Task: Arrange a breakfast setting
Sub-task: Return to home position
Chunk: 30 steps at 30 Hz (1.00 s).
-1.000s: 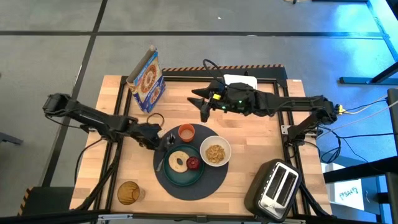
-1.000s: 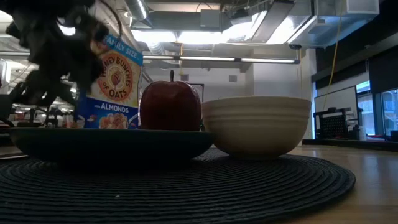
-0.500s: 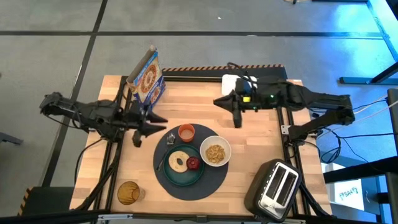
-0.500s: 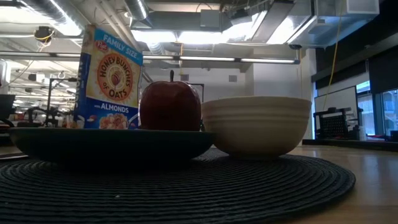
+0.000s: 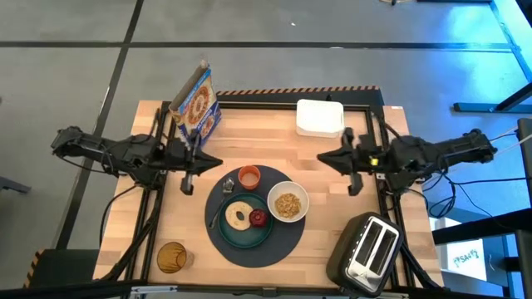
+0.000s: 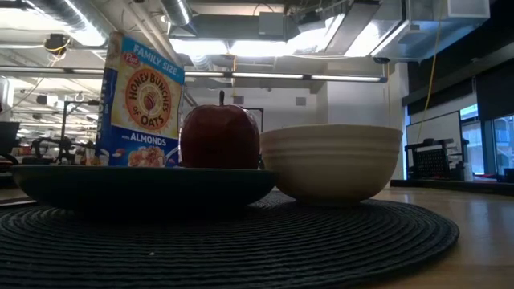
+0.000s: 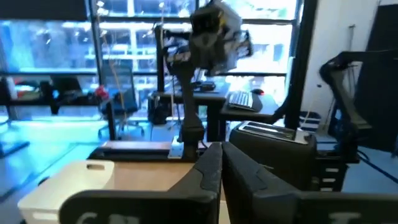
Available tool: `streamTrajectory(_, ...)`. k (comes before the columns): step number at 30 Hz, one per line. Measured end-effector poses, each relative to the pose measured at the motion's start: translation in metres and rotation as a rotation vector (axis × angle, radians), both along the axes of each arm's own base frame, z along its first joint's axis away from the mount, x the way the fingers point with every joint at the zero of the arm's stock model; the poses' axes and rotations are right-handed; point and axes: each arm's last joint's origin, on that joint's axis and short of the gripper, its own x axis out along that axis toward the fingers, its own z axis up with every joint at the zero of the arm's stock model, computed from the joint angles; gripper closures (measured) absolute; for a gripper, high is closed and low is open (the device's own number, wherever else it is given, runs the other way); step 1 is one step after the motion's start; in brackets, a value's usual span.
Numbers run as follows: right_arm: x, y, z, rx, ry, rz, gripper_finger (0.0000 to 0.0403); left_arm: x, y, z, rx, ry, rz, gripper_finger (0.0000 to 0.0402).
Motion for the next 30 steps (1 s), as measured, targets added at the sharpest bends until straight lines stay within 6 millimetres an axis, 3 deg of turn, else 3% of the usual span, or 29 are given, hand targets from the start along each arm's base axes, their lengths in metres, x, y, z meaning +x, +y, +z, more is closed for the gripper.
streamTrajectory(4,-0.024,-0.006,-0.026,-0.133,0.141,0.021,0.0399,-0.02,0.006,-0.012,0.05,-0.035,-0.048,0.0399)
streamTrajectory(8,-0.034,-0.008,-0.047,-0.183,0.222,0.039,0.0402,-0.036,0.01,-0.037,0.048,-0.035,-0.034,0.04)
streamTrajectory(14,-0.049,-0.011,-0.063,-0.262,0.021,0.077,0.0402,-0.046,0.012,-0.079,0.052,0.008,-0.011,0.0401)
streamTrajectory(19,-0.065,-0.021,-0.09,-0.264,-0.01,0.014,0.0403,-0.054,0.014,-0.09,0.05,-0.016,0.021,0.0401)
streamTrajectory(23,-0.066,-0.037,-0.109,-0.235,-0.021,-0.074,0.0403,-0.058,0.018,-0.1,0.049,-0.023,0.057,0.0401)
streamTrajectory(30,-0.063,-0.056,-0.134,-0.187,0.041,0.034,0.0403,-0.06,0.025,-0.115,0.048,-0.016,0.086,0.0401)
